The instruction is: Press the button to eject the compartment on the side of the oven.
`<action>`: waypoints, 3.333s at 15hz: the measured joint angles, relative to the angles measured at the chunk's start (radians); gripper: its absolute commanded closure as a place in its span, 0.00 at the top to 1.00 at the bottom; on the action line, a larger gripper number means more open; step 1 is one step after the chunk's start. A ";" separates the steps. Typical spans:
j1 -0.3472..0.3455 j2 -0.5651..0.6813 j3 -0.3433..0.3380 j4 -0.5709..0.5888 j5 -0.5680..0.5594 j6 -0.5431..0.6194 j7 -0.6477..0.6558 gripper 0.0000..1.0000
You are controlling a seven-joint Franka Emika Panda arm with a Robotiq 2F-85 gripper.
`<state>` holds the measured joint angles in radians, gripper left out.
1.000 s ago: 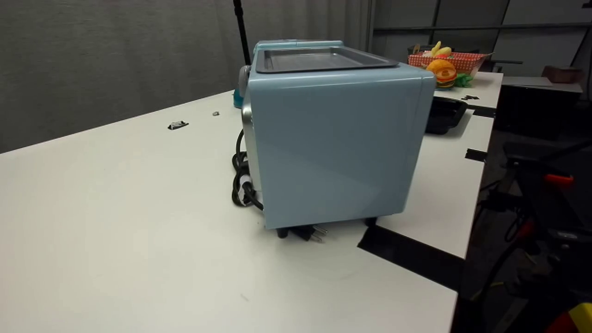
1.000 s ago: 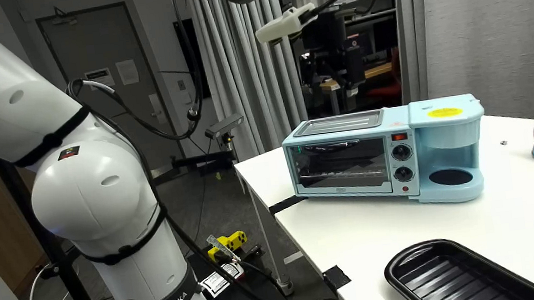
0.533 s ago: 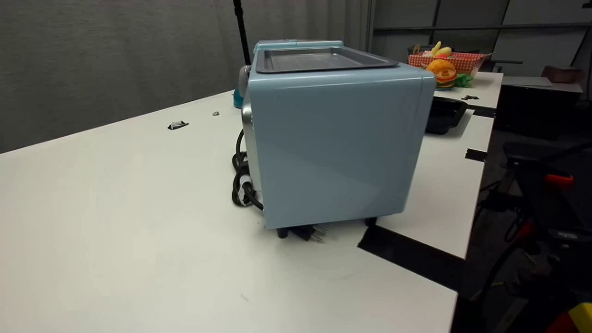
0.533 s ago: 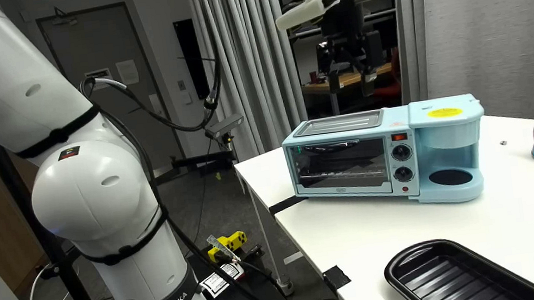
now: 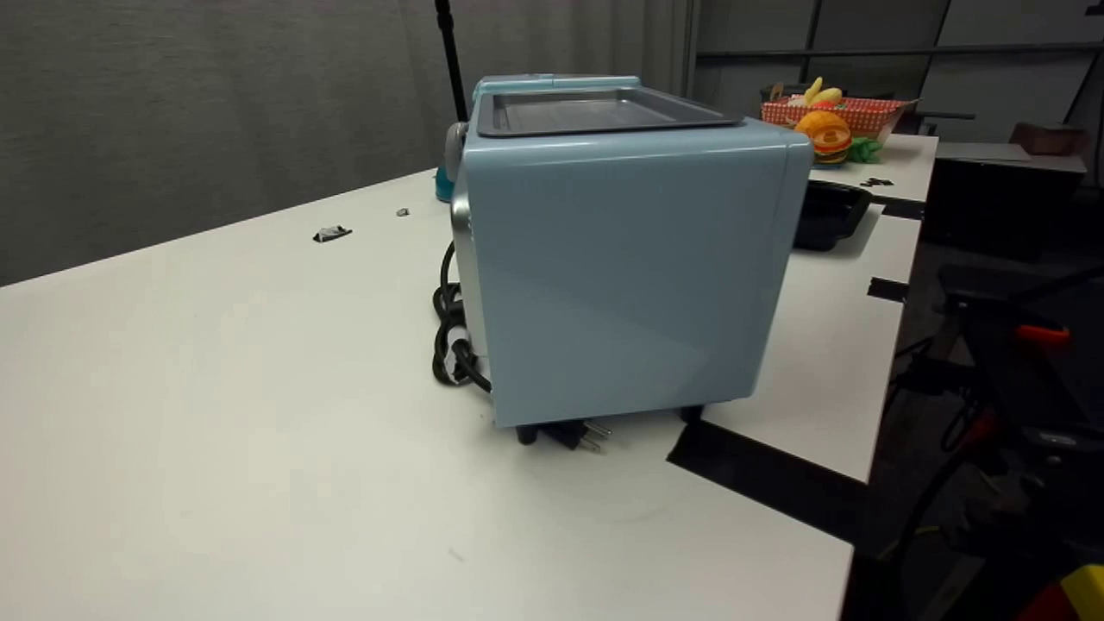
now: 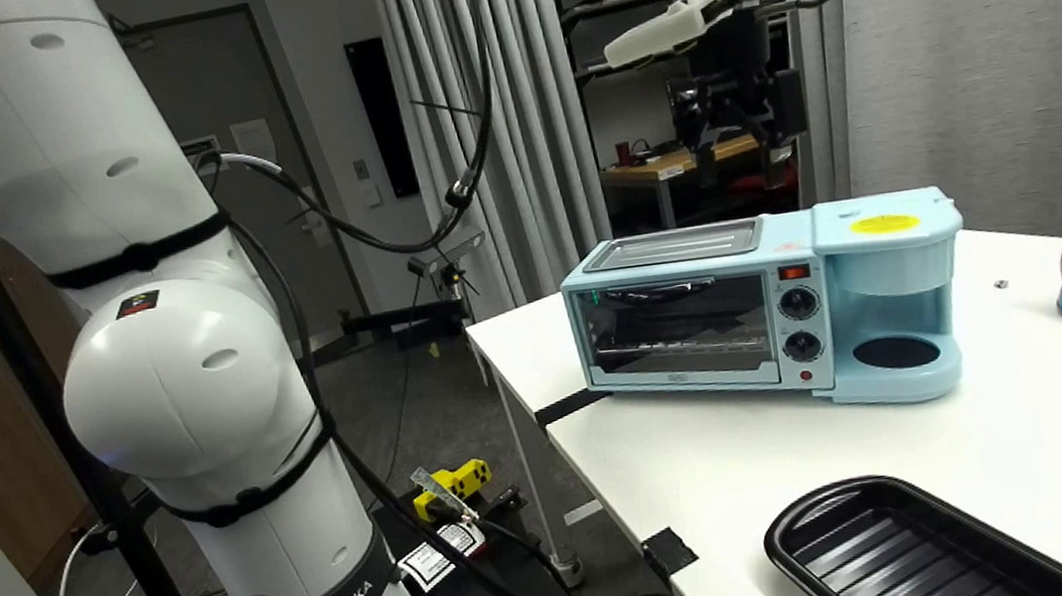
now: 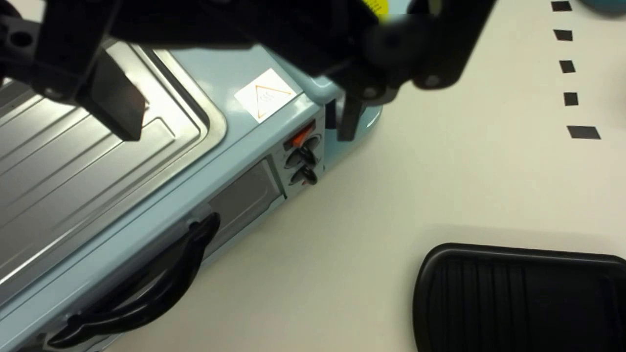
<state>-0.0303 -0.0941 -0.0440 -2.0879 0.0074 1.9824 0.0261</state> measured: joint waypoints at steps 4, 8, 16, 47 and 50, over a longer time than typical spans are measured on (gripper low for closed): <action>0.000 0.081 0.005 0.085 0.000 0.000 0.008 1.00; 0.000 0.083 0.005 0.080 0.000 0.000 0.008 1.00; 0.000 0.099 0.005 0.084 0.000 0.016 0.008 1.00; 0.020 0.404 0.010 0.400 0.000 0.112 0.050 0.00; 0.019 0.411 0.007 0.407 -0.002 0.112 0.052 0.00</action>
<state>-0.0110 0.3169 -0.0370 -1.6812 0.0054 2.0948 0.0781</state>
